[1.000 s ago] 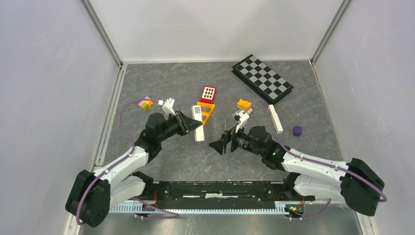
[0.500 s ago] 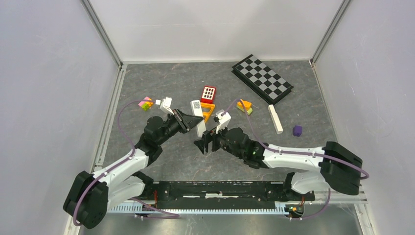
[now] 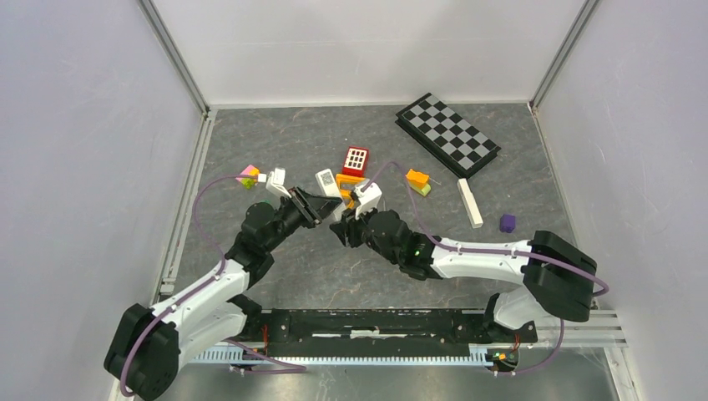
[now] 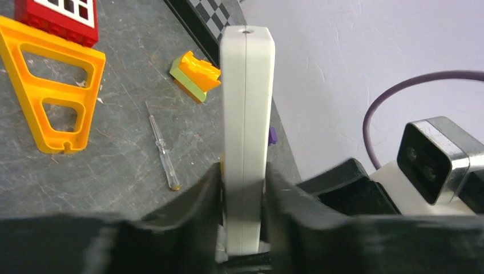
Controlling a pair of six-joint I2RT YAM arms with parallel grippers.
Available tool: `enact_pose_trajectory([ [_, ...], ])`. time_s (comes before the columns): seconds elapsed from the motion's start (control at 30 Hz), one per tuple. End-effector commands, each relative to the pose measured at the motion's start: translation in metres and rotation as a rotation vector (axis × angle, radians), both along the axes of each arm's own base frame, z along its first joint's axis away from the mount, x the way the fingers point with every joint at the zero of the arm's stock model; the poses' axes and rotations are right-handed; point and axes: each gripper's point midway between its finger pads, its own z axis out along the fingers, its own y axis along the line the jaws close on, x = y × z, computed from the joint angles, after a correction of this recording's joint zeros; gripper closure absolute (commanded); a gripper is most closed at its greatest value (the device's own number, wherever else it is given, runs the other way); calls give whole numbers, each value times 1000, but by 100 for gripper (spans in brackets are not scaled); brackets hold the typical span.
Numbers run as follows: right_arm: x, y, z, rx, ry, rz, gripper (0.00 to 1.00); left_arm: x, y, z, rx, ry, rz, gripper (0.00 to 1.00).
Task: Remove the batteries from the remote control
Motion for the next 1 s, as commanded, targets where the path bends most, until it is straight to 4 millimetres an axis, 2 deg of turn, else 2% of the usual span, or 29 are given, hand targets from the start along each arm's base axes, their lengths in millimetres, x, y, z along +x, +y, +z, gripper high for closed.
enact_pose_trajectory([
  [0.0, 3, -1, 19, -6, -87, 29, 88, -4, 2, 5, 2, -15, 3, 53],
  [0.13, -6, -18, 5, -46, -91, 66, 96, -1, 7, 3, 102, -34, 17, 10],
  [0.2, -8, -29, -1, -66, -85, 69, 97, 2, 11, 1, 165, -37, 21, 0],
  [0.33, -20, -50, -15, -101, -86, 138, 97, 4, 10, 4, 242, -53, -44, 0],
  [0.4, -31, -56, -19, -107, -96, 217, 98, 3, 4, 4, 248, -55, -131, 4],
  [0.5, -41, -65, -22, -122, -117, 313, 98, -12, -15, 9, 217, -91, -359, 12],
  [0.67, -37, -88, -21, -134, -155, 352, 100, -39, -39, 20, 141, -117, -661, 17],
  [0.77, -36, -95, -16, -158, -209, 376, 100, -43, -46, 17, 126, -79, -736, 22],
  [0.87, -37, -100, -18, -228, -253, 412, 100, -45, -49, 16, 132, -74, -761, 33],
  [0.97, -39, -103, -19, -262, -296, 437, 100, -44, -49, 14, 147, -70, -749, 32],
])
